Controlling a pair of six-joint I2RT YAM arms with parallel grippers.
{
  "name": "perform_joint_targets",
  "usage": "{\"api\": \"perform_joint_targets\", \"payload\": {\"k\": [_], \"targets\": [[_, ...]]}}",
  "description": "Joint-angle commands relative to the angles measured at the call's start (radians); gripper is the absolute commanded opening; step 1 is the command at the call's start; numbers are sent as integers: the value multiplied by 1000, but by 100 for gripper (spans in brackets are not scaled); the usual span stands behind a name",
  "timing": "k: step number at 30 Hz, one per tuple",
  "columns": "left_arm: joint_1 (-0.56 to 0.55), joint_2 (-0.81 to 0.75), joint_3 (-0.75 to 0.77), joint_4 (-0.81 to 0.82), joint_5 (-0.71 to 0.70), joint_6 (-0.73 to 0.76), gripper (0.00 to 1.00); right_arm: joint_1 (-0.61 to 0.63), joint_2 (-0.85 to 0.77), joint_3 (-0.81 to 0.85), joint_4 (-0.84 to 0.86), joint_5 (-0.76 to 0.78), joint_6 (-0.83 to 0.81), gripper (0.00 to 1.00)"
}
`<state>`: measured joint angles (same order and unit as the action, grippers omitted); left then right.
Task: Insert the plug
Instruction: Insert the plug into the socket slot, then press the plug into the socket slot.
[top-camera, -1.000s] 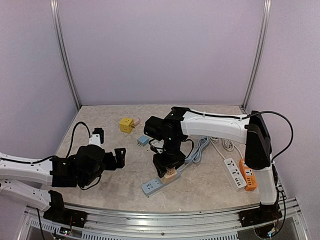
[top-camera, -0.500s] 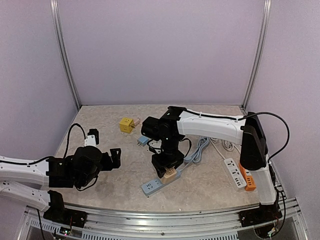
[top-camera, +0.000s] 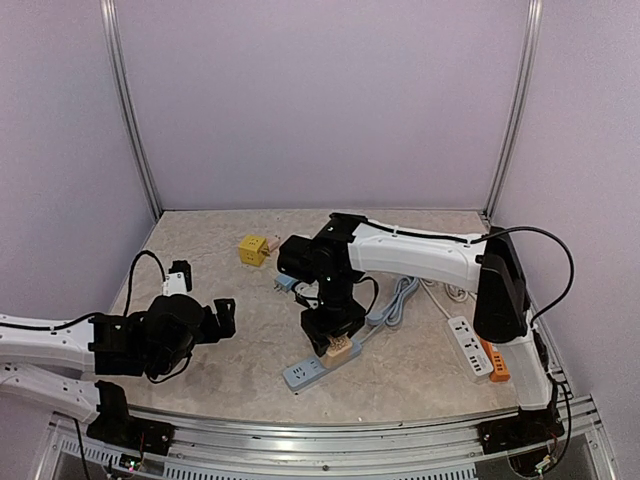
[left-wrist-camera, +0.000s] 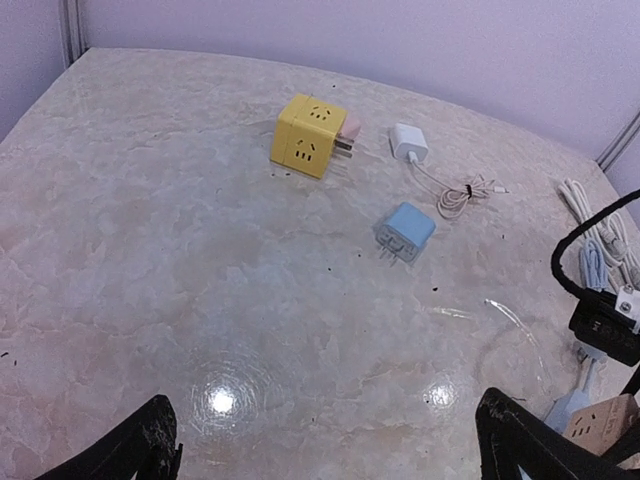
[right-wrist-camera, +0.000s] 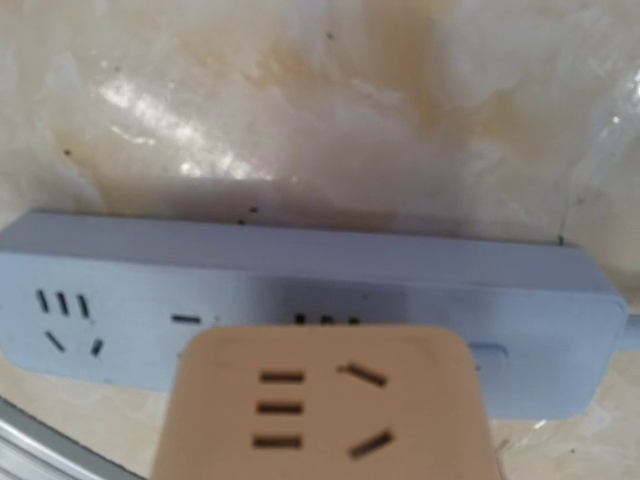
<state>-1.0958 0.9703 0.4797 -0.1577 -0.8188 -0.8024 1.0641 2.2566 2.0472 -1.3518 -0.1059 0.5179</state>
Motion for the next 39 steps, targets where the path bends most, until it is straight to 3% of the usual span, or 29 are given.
{"api": "perform_joint_targets", "payload": {"k": [1,19,39], "targets": [[-6,15,32,-61,-22,-31,99,14,140,-51,-4,96,10,0],[-7,21,40,-105,-34,-67,99,13,246,32,-27,98,-25,0],[-7,34,53,-122,-34,-72,99,16,204,-30,50,98,-26,0]]}}
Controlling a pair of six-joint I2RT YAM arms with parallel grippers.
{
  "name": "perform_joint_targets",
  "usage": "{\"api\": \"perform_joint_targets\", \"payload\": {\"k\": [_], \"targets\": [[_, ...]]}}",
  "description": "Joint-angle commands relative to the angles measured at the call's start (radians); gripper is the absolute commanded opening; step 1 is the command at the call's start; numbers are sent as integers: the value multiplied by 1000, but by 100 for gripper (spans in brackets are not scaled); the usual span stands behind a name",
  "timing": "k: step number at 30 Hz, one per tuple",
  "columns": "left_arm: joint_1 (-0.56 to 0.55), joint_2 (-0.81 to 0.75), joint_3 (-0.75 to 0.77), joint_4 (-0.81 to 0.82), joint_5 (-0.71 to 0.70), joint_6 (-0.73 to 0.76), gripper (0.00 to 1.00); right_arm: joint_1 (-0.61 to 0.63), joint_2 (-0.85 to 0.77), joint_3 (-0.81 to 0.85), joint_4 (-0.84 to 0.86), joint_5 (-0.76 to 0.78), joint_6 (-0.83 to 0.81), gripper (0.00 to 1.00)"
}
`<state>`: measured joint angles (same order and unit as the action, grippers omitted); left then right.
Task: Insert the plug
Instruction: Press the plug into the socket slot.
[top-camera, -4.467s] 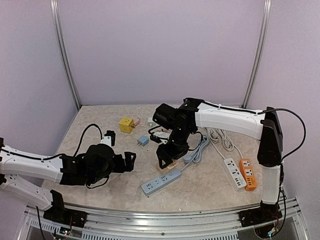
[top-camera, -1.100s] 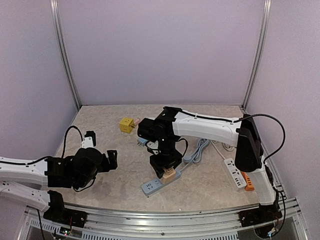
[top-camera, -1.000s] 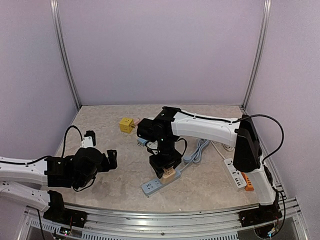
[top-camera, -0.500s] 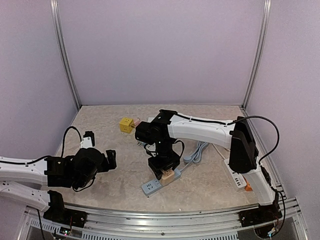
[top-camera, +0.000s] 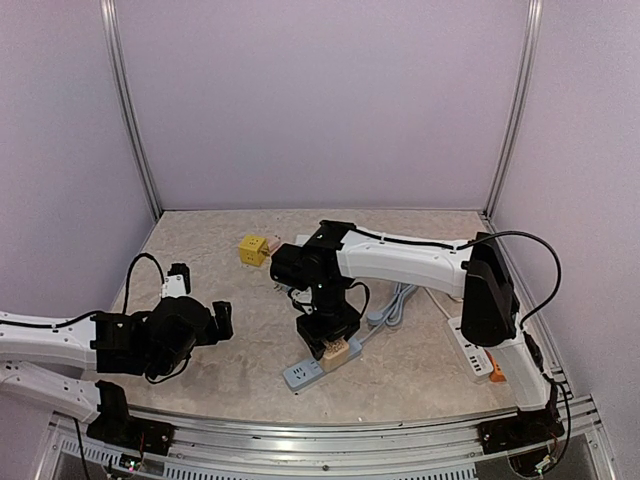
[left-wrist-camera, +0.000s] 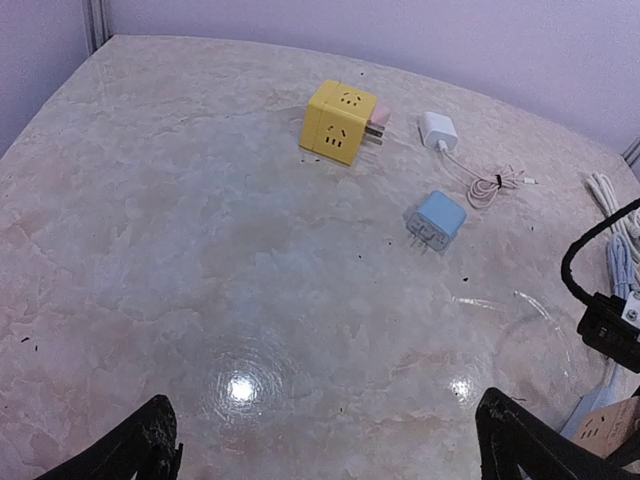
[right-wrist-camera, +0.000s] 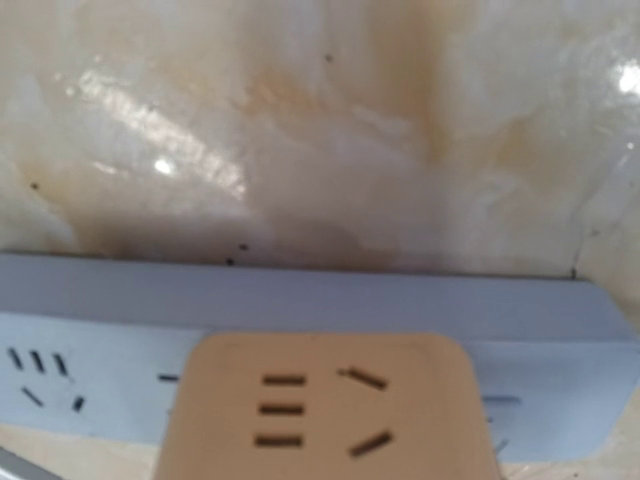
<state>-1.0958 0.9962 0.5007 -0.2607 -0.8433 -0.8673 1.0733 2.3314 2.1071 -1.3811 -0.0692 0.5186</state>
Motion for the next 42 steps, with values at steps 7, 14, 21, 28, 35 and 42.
{"api": "perform_joint_targets", "payload": {"k": [7,14,21,28,35,42], "targets": [[-7,30,55,-39,-5,-9,99,6,104,-81,99,80,-30,11],[-7,69,85,-44,3,-19,99,7,83,-78,125,96,-35,32],[-6,110,113,-58,9,-31,99,5,67,-66,135,112,-46,44],[-6,126,130,-60,10,-30,99,1,67,-17,132,131,-55,63],[-6,146,146,-62,10,-27,99,-7,62,17,128,148,-60,72],[-7,160,158,-67,11,-27,99,-15,27,41,124,173,-60,78]]}}
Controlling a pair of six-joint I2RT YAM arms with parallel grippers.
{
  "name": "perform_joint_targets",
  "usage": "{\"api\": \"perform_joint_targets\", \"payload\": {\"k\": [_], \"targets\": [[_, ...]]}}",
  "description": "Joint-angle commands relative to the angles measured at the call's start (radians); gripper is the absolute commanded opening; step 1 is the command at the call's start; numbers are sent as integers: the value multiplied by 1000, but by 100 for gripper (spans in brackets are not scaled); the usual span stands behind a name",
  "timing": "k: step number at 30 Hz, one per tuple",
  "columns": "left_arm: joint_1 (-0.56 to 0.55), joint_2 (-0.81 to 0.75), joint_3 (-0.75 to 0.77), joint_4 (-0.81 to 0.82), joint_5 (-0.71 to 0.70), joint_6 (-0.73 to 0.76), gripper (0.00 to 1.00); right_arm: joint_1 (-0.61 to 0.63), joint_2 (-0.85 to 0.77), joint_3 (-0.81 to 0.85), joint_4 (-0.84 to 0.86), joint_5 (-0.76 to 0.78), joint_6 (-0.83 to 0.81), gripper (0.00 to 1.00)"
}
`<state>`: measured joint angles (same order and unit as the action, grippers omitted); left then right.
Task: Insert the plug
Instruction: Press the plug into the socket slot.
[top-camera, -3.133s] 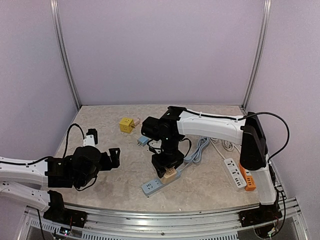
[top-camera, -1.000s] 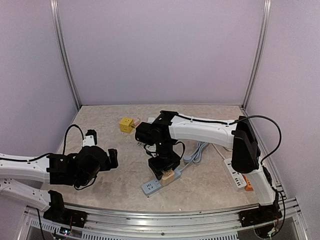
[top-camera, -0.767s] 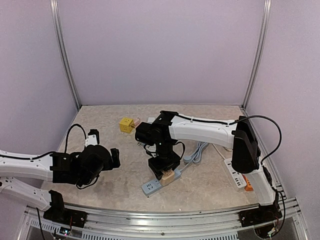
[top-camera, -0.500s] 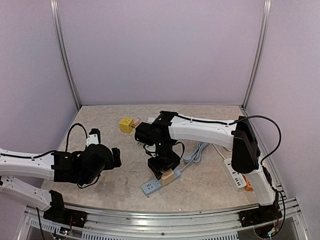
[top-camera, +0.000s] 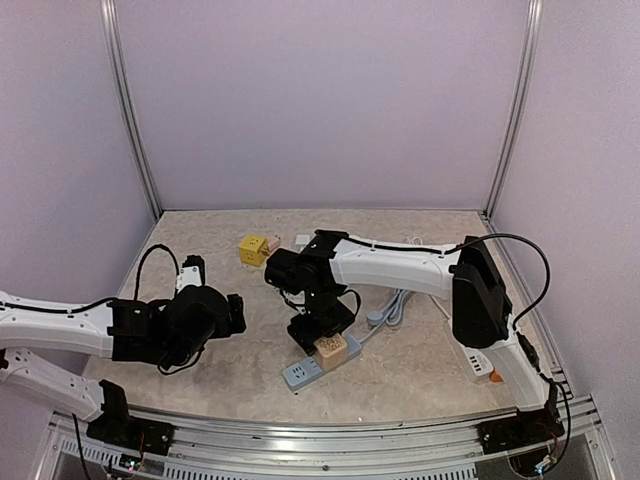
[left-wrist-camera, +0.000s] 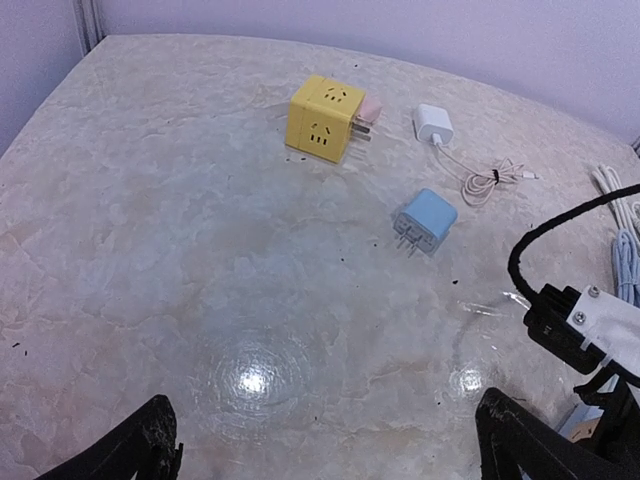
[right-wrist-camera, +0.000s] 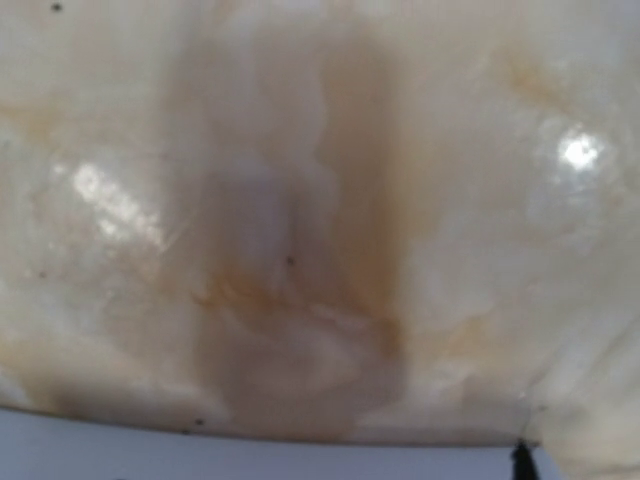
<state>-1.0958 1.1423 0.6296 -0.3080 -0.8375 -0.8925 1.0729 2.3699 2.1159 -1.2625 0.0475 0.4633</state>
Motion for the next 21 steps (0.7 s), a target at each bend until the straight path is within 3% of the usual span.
{"api": "perform_joint_targets", "payload": {"k": [1,9,21], "targets": [[-7,16,32,-21,6,-2,99,-15,-18,35,3,61,-5,79],[-6,48,64,-25,6,12,99,-21,-88,73,1,72,-11,85],[-7,87,110,-42,3,12,99,-21,-259,1,3,114,-8,86]]}}
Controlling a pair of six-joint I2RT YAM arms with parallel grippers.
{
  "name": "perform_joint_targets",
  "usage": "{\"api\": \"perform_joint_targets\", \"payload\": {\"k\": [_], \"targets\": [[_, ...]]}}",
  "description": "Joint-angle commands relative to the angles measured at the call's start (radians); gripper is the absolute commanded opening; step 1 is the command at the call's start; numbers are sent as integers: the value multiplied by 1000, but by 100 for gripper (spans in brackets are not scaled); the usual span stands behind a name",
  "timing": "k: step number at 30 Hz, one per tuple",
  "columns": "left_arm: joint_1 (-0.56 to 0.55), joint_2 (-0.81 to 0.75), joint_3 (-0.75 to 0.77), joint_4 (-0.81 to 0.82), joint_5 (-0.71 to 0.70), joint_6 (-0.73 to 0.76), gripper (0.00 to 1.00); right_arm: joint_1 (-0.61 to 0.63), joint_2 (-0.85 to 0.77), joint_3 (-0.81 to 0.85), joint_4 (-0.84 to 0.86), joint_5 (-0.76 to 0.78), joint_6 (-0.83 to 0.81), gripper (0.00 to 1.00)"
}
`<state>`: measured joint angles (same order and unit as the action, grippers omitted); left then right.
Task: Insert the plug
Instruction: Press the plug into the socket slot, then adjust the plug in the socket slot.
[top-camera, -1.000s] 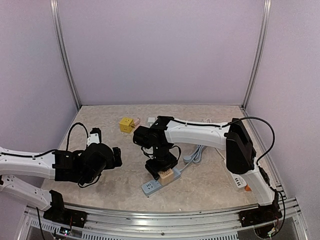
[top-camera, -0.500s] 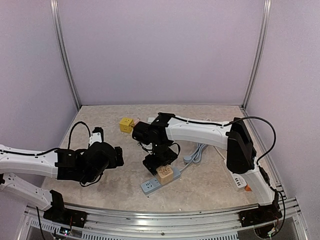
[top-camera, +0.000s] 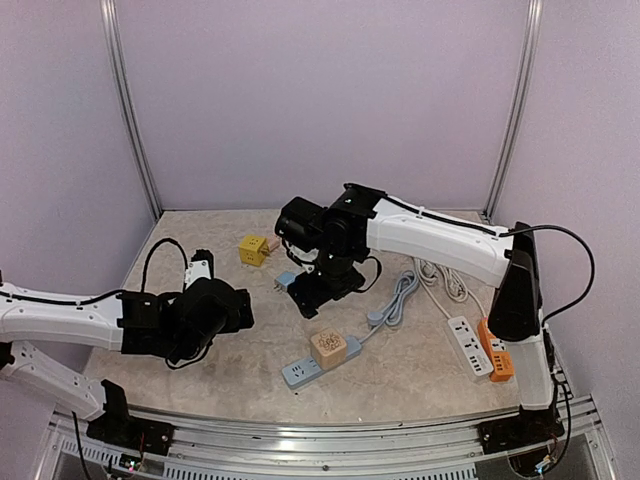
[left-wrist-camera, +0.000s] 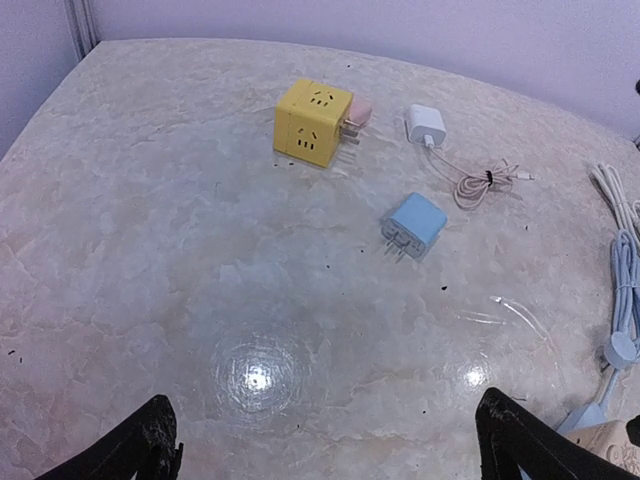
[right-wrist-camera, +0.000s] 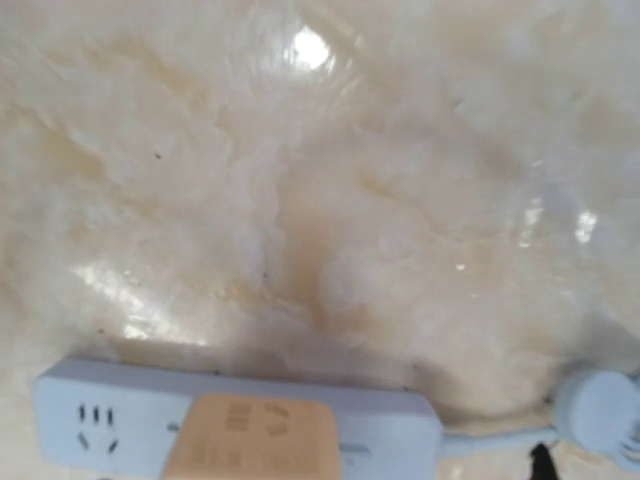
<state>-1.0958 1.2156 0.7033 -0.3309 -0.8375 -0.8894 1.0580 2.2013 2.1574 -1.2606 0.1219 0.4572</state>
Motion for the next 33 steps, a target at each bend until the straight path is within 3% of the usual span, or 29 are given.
{"api": "perform_joint_targets", "payload": {"k": [1,12,23,33], "targets": [[-6,17,40,-20,2,8,99,-6,-106,-60,3,43,0,86],[4,52,77,-46,-7,-21,99,12,-234,-375,124,26,10,87],[66,23,74,-79,41,-63,99,12,-231,-347,138,62,5,87],[146,-50,38,-81,91,-69,99,34,-224,-487,209,26,2,88]]}}
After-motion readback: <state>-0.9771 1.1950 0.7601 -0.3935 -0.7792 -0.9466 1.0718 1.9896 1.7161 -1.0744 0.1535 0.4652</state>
